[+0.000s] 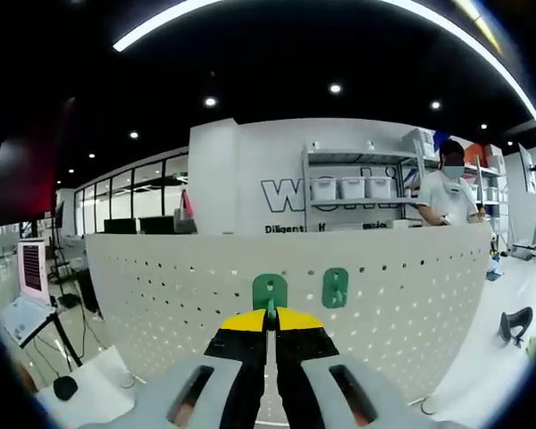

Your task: Insert the hook assembly into the mounting plate slot until the hook locks in place.

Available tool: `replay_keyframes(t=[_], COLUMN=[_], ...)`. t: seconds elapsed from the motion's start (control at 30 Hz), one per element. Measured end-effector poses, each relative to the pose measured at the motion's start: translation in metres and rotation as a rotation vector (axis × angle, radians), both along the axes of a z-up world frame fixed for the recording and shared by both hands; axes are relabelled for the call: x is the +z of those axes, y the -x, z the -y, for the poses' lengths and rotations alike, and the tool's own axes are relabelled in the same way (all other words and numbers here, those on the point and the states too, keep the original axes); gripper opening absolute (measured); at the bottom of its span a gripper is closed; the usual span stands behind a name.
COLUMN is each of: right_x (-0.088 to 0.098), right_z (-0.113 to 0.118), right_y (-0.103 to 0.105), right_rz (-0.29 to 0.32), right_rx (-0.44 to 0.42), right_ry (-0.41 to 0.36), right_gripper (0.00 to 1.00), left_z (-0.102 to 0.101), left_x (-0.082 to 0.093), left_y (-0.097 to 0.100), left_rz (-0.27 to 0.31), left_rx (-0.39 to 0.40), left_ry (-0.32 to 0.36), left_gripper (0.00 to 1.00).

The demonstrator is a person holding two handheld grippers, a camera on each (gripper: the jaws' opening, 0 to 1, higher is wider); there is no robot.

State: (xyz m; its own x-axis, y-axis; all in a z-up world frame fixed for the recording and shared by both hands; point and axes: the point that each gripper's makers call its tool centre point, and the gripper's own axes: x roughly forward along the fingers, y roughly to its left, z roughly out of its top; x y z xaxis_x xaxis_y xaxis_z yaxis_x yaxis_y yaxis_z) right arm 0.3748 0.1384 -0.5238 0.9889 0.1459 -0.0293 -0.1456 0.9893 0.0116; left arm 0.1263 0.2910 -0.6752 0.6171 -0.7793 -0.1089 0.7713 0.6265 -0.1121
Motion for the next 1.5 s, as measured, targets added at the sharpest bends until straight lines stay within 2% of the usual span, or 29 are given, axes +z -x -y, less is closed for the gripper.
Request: replay_keyframes(t=[0.2,0.43,0.73,1.1,1.5], right_x=[0.002,0.002,0.001,-0.007,-0.011], right_z=[0.001,0.003,0.007,0.005,0.009], right_y=[-0.011,-0.023,-0.038,-0.044,-0.048], right_rz=[-0.001,-0.004,-0.013,-0.031,-0.043], right_rx=[0.000,-0.012,-0.024,-0.029,-0.052], right_ry=[0.010,0.011,0.018,0.036,0.009], right_gripper=[0.01,0.01,0.01,0.01,0.01], left_z=[0.000,-0.001,-0.009,-0.014,-0.017], left_x=[-0.006,-0.005,-0.009,-0.009,-0.010], left_y=[-0.001,-0.003,-0.004,-0.006,-0.008], left_rz=[-0.020,-0.018,-0.034,-0.044,-0.045], left_rx=[-0.007,-0.003,0.015,0.030,0.037], left_ry=[-0.009,-0.007,-0.005,0.024,0.027], left_gripper=[0.80,0.80,0.81,0.81,0.81])
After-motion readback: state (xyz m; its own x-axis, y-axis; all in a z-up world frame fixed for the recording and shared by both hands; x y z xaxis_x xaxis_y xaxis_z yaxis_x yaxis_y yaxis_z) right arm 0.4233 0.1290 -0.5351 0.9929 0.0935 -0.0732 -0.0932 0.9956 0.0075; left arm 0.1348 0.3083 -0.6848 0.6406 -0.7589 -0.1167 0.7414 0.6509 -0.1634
